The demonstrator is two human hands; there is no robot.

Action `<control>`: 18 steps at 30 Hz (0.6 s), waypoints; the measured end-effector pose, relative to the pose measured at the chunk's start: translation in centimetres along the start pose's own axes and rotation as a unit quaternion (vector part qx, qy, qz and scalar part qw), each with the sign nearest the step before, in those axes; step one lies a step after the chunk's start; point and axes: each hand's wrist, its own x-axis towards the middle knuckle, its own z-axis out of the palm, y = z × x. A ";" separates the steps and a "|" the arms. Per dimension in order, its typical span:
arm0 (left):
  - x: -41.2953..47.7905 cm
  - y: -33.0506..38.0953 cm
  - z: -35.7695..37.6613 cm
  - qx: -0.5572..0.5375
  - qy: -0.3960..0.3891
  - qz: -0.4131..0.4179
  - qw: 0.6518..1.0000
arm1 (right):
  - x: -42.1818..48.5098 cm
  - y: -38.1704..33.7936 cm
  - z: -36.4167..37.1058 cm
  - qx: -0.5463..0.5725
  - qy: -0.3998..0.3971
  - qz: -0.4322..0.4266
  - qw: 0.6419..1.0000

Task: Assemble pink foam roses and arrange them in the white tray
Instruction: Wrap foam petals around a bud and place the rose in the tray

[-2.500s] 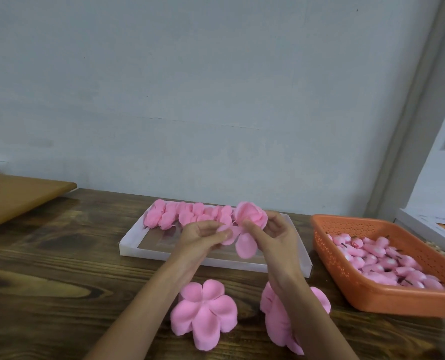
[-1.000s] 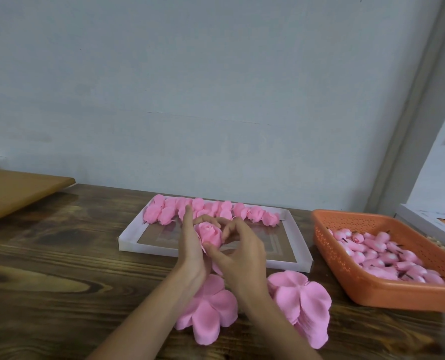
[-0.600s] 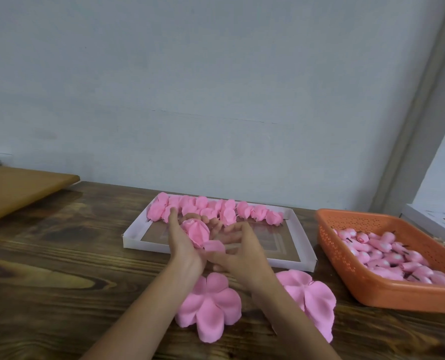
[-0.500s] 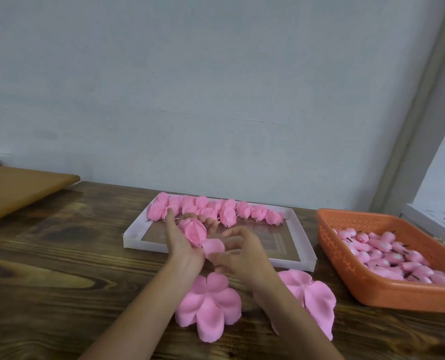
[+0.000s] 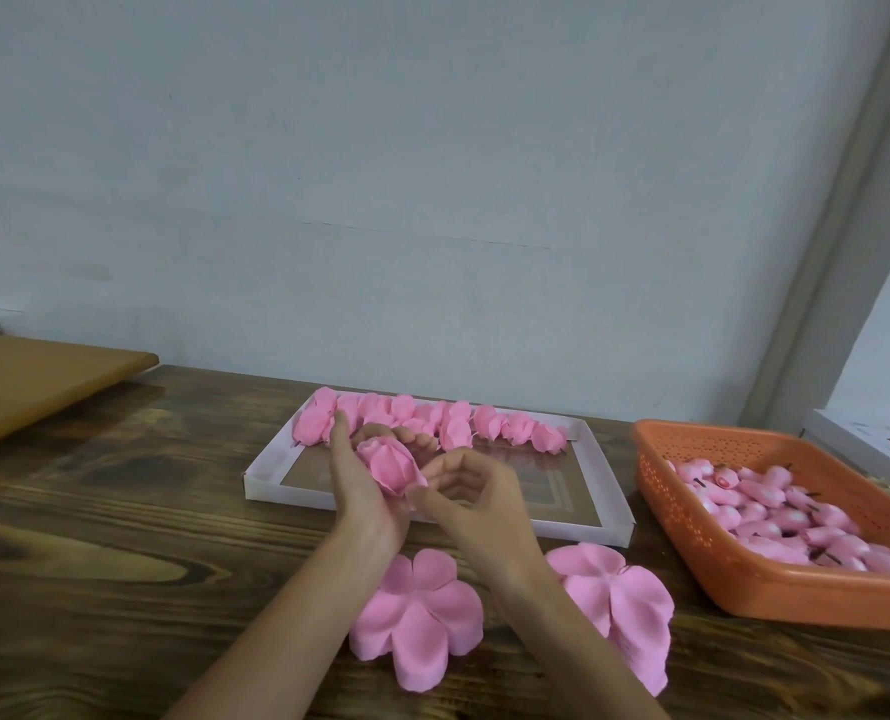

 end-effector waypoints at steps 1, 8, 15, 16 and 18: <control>-0.1 0.0 0.1 0.003 -0.005 0.004 1.000 | -0.1 0.0 0.0 -0.004 0.002 -0.007 1.000; -0.6 0.2 0.3 0.014 -0.044 0.012 0.999 | 0.0 0.5 0.3 -0.040 0.021 -0.041 0.998; -0.8 -0.1 0.3 0.069 -0.082 0.033 0.994 | -0.3 0.4 0.6 -0.042 0.084 -0.051 0.994; -0.8 -0.1 0.3 0.072 -0.087 0.032 0.993 | -0.3 0.4 0.6 -0.038 0.094 -0.052 0.994; -0.9 -0.2 0.3 0.075 -0.092 0.027 0.993 | -0.5 0.4 0.7 -0.035 0.106 -0.056 0.992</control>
